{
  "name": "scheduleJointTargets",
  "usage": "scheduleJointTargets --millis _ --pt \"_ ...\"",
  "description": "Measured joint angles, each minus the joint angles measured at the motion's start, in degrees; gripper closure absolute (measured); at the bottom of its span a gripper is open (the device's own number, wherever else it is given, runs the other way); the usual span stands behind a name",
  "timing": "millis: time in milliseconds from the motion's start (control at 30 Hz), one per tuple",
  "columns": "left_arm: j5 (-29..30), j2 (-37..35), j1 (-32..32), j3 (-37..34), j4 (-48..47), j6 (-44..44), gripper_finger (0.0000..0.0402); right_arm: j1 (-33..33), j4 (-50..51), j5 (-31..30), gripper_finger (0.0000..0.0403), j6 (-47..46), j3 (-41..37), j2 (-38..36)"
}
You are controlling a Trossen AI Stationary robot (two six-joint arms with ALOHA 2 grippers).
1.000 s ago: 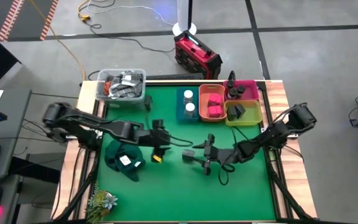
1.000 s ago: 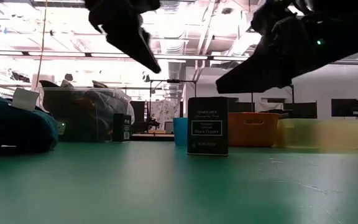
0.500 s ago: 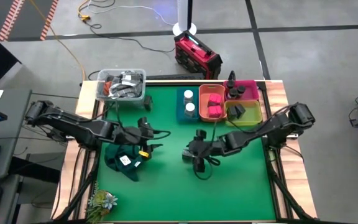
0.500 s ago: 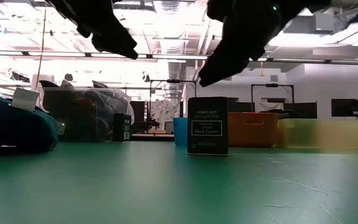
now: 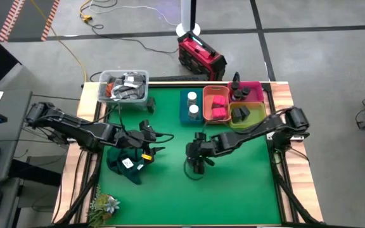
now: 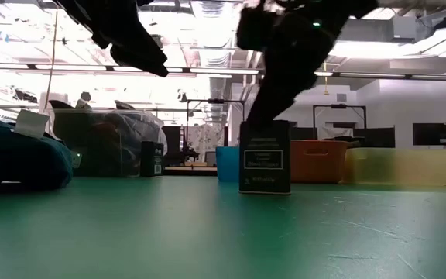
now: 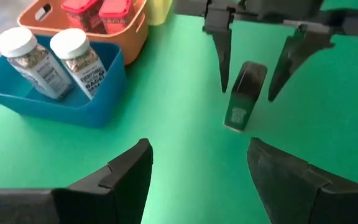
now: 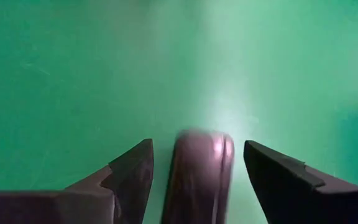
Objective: Sort spices by type
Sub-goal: Put the black seasoning can into the yellow bin
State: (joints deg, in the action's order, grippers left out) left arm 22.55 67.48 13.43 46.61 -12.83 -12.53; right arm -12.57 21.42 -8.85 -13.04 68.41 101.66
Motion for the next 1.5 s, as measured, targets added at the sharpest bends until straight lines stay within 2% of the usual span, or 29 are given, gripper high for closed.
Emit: scheduleJointTargets --millis 233,467,567,800,900,1033,1200,1400,1500 --pt "0.0 0.0 0.0 0.0 -0.8 -0.2 0.0153 0.0 12.7 0.1 0.0126 1.0 9.1 7.0" --pt "0.0 0.0 0.0 0.0 -2.2 -0.2 0.0152 0.0 19.8 0.1 0.0137 2.6 13.3 9.2" --pt "0.0 0.0 0.0 0.0 -3.1 -0.3 0.0152 0.4 21.1 0.7 0.0161 3.1 13.5 9.1" --pt "-1.0 0.0 0.1 0.0 -3.2 -0.6 0.0152 1.7 26.4 4.6 0.0250 4.6 13.5 8.8" --pt "-1.0 0.0 0.1 0.0 -3.2 -0.6 0.0152 2.2 28.6 4.6 0.0253 4.6 13.5 8.8" --pt "-1.0 0.0 0.1 0.0 -3.3 -0.6 0.0152 1.9 32.8 4.7 0.0251 4.5 13.5 7.6" --pt "-1.0 -0.3 0.1 0.0 -6.2 -0.9 0.0152 1.0 40.1 3.9 0.0222 2.8 13.4 3.8" --pt "-1.2 -1.9 0.5 0.0 -8.4 -3.2 0.0152 1.6 52.5 -1.7 0.0250 -2.1 13.4 -1.3" --pt "-1.2 -3.0 1.4 0.0 -8.7 -3.9 0.0152 2.4 57.9 -4.7 0.0252 -4.5 13.4 -4.3"
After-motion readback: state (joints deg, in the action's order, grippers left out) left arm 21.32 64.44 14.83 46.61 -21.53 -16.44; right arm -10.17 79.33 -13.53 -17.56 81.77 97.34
